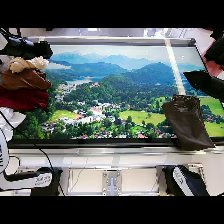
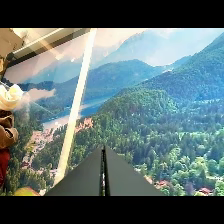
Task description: Fold the shirts.
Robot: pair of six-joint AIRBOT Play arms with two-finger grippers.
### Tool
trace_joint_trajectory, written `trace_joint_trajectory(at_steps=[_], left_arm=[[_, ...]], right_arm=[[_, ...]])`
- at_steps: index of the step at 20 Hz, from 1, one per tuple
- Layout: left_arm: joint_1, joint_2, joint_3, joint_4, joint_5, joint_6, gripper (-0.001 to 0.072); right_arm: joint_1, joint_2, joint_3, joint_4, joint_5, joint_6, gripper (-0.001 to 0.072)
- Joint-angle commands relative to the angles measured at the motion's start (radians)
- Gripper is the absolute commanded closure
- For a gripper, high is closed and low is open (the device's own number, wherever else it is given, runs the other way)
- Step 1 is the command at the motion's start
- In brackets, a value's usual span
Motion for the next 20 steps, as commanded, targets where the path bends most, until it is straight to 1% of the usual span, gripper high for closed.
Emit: trace_joint_trajectory(at_steps=[1, 14, 15, 16, 18, 19, 20], left_arm=[[0.000, -0.003, -0.001, 0.000, -0.001, 0.000, 0.0140], [-0.001, -0.025, -0.001, 0.007, 0.000, 0.001, 0.0140], [0.000, -0.030, -0.001, 0.056, 0.001, 0.001, 0.0141], [0.004, -0.037, -0.001, 0.166, 0.003, 0.001, 0.0142], [0.024, -0.049, -0.001, 0.484, -0.013, 0.000, 0.0141], [0.050, -0.055, -0.001, 0.614, -0.021, -0.015, 0.0142], [0.091, -0.061, -0.001, 0.676, -0.031, -0.063, 0.0142]], right_arm=[[0.000, 0.000, 0.000, -0.003, 0.000, 0.000, 0.0693], [0.000, -0.001, 0.001, -0.003, -0.002, 0.000, 0.0694], [0.000, 0.000, 0.001, -0.002, -0.002, 0.000, 0.0693], [0.000, -0.001, 0.001, -0.002, -0.022, 0.000, 0.0693], [0.000, 0.000, 0.001, -0.001, -0.094, 0.000, 0.0694], [0.000, 0.000, 0.001, 0.001, -0.123, 0.000, 0.0693], [0.000, -0.001, 0.001, 0.001, -0.134, 0.000, 0.0693]])
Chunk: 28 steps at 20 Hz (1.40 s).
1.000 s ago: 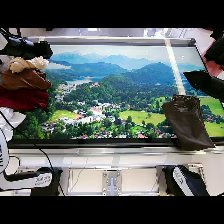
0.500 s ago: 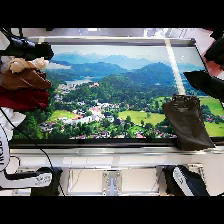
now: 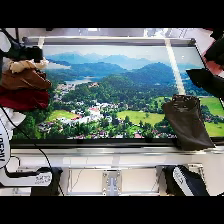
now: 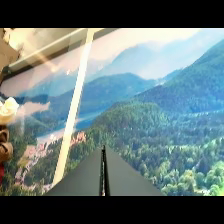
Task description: Fold the shirts.
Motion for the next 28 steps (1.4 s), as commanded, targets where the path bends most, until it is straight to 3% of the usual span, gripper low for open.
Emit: trace_joint_trajectory(at_steps=[1, 4, 6, 8, 9, 10, 11, 16, 23, 24, 25, 26, 28], left_arm=[[0.106, -0.026, 0.000, 0.323, -0.035, -0.096, 0.0141], [0.272, -0.095, 0.000, 0.097, -0.122, -0.148, 0.0140], [0.363, -0.175, 0.000, -0.134, -0.152, -0.148, 0.0041], [0.409, -0.261, 0.000, -0.265, -0.146, -0.148, 0.0038], [0.415, -0.302, 0.000, -0.278, -0.143, -0.148, 0.0038], [0.420, -0.346, 0.000, -0.277, -0.145, -0.149, -0.0011], [0.422, -0.386, 0.000, -0.282, -0.150, -0.149, -0.0013], [0.420, -0.547, 0.000, -0.327, -0.096, -0.149, -0.0013], [0.421, -0.586, 0.001, -0.327, -0.016, -0.164, 0.0000], [0.421, -0.586, 0.001, -0.327, -0.017, -0.164, 0.0139], [0.421, -0.586, 0.001, -0.327, -0.018, -0.164, 0.0488], [0.420, -0.582, 0.001, -0.327, -0.025, -0.160, 0.0677], [0.420, -0.560, 0.001, -0.327, -0.069, -0.156, 0.0691]], right_arm=[[0.001, 0.000, 0.001, 0.002, -0.070, 0.000, 0.0694], [0.001, 0.000, 0.001, 0.003, -0.088, 0.001, 0.0693], [0.001, 0.000, 0.001, 0.011, -0.077, 0.001, 0.0693], [0.001, 0.000, 0.001, 0.010, -0.079, 0.001, 0.0679], [0.001, 0.000, 0.001, 0.009, -0.090, 0.000, 0.0539], [0.001, 0.000, 0.001, 0.008, -0.095, 0.000, 0.0334], [0.001, 0.000, 0.001, 0.009, -0.100, 0.001, 0.0219], [0.001, 0.000, 0.001, 0.123, -0.114, 0.001, 0.0220], [0.001, 0.000, 0.001, 0.243, -0.114, 0.001, 0.0220], [0.001, 0.000, 0.001, 0.243, -0.114, 0.001, 0.0221], [0.001, 0.000, 0.001, 0.245, -0.114, 0.001, 0.0222], [0.001, 0.000, 0.001, 0.247, -0.114, 0.001, 0.0222], [0.001, 0.000, 0.001, 0.264, -0.116, 0.001, 0.0222]])
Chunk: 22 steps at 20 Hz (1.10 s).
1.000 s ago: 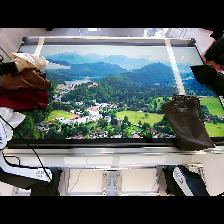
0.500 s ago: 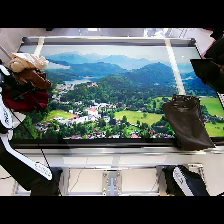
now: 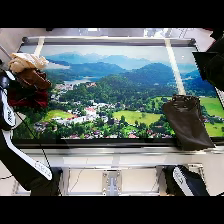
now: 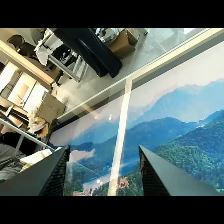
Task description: Fold the shirts.
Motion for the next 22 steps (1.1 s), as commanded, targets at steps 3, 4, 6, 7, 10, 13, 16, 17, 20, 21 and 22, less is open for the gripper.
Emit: trace_joint_trajectory(at_steps=[3, 4, 6, 7, 10, 13, 16, 17, 20, 21, 22], left_arm=[[0.000, 0.110, 0.002, -0.051, -0.119, 0.007, 0.0692], [0.000, 0.163, 0.002, -0.110, -0.130, 0.036, 0.0691], [-0.002, 0.289, 0.002, -0.265, -0.127, 0.097, 0.0692], [-0.007, 0.352, 0.002, -0.354, -0.127, 0.115, 0.0692], [-0.048, 0.542, 0.002, -0.727, -0.128, 0.227, 0.0691], [-0.176, 0.672, 0.002, -0.925, -0.122, 0.329, 0.0691], [-0.370, 0.706, 0.001, -0.904, -0.125, 0.331, 0.0690], [-0.426, 0.702, 0.001, -0.901, -0.123, 0.331, 0.0613], [-0.496, 0.696, 0.001, -0.897, -0.100, 0.383, -0.0002], [-0.481, 0.696, 0.001, -0.844, -0.097, 0.383, -0.0002], [-0.472, 0.696, 0.001, -0.723, -0.101, 0.369, -0.0002]], right_arm=[[0.001, 0.000, 0.035, 0.029, -0.004, 0.000, 0.0223], [0.001, 0.000, 0.059, 0.024, 0.002, 0.000, 0.0223], [0.001, 0.000, 0.126, 0.010, 0.016, 0.000, 0.0223], [0.001, 0.000, 0.169, -0.008, 0.031, 0.000, 0.0223], [0.001, 0.000, 0.319, -0.108, 0.088, -0.001, 0.0223], [0.001, 0.001, 0.494, -0.262, 0.174, 0.000, 0.0223], [0.001, 0.001, 0.625, -0.406, 0.265, 0.000, 0.0223], [0.001, 0.001, 0.644, -0.434, 0.285, 0.001, 0.0224], [0.001, -0.009, 0.648, -0.497, 0.339, 0.006, 0.0224], [0.001, -0.023, 0.647, -0.532, 0.384, 0.006, 0.0224], [0.001, -0.042, 0.644, -0.559, 0.444, 0.006, 0.0224]])
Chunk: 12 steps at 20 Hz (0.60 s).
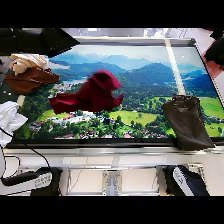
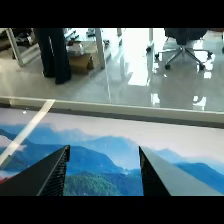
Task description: Fold the shirts.
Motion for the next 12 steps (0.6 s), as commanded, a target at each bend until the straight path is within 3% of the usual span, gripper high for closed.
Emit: trace_joint_trajectory(at_steps=[1, 3, 5, 7, 10, 12], left_arm=[[-0.018, 0.005, -0.001, 0.350, -0.004, -0.047, -0.0001], [-0.017, -0.019, -0.008, 0.859, -0.065, -0.246, 0.0000], [-0.002, -0.048, -0.061, 1.127, -0.101, -0.329, 0.0001], [0.028, -0.063, -0.169, 1.097, -0.082, -0.329, 0.0002], [0.059, -0.065, -0.402, 1.090, 0.065, -0.333, 0.0004], [0.096, -0.067, -0.522, 1.089, 0.162, -0.456, 0.0004]], right_arm=[[0.001, -0.051, 0.011, -0.125, 0.202, 0.008, 0.0225], [0.001, -0.103, -0.072, -0.120, 0.308, 0.027, 0.0231], [0.001, -0.139, -0.243, -0.092, 0.307, 0.027, 0.0231], [0.028, -0.159, -0.466, -0.036, 0.249, 0.026, 0.0231], [0.171, -0.160, -0.786, 0.045, 0.018, -0.003, 0.0231], [0.293, -0.165, -0.905, 0.047, -0.167, -0.001, 0.0231]])
